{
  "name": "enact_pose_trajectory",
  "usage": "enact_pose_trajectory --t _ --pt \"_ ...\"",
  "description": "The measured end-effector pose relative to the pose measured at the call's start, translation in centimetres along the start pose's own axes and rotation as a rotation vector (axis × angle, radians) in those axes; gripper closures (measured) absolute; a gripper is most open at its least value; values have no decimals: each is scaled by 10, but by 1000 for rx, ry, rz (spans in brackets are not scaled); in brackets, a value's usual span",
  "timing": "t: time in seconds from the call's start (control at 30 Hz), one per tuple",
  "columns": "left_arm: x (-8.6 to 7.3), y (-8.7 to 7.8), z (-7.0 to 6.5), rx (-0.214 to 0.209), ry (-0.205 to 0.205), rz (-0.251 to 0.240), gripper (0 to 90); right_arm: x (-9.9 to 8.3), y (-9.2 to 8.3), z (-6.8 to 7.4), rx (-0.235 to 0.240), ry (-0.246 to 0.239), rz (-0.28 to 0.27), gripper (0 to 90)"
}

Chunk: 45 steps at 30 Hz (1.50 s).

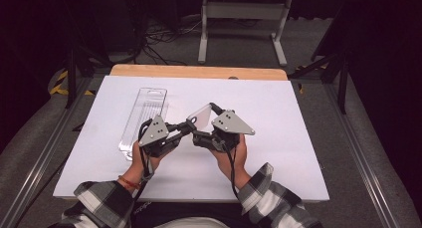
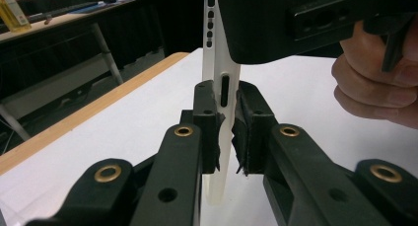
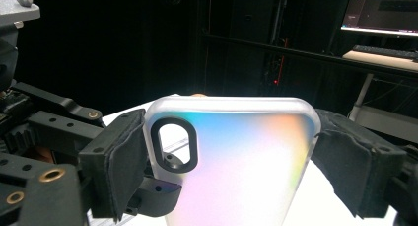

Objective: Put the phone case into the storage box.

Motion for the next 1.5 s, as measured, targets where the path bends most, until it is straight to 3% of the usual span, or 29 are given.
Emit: enact_pose_trajectory --t 0.23,0.73,1.03,1.5 --pt "1 -1 -1 -5 19 6 815 0 -1 -1 12 0 5 170" --pt "1 -10 6 -8 13 -1 815 3 -10 -6 39 -11 4 173" --pt "2 -14 7 -3 32 1 815 1 -20 -13 52 -52 8 171" --pt "2 -19 10 -14 21 -6 815 -10 -30 -24 44 -125 37 176"
Point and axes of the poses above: each handheld gripper's, and its own axes: y roughly forward along the jaws, x roughly out of its top, z roughly to its left, the point moved 2 cm from there along y, roughly forward along the jaws, and after that the axes turned 7 degrees about y, right-handed, at the moved point
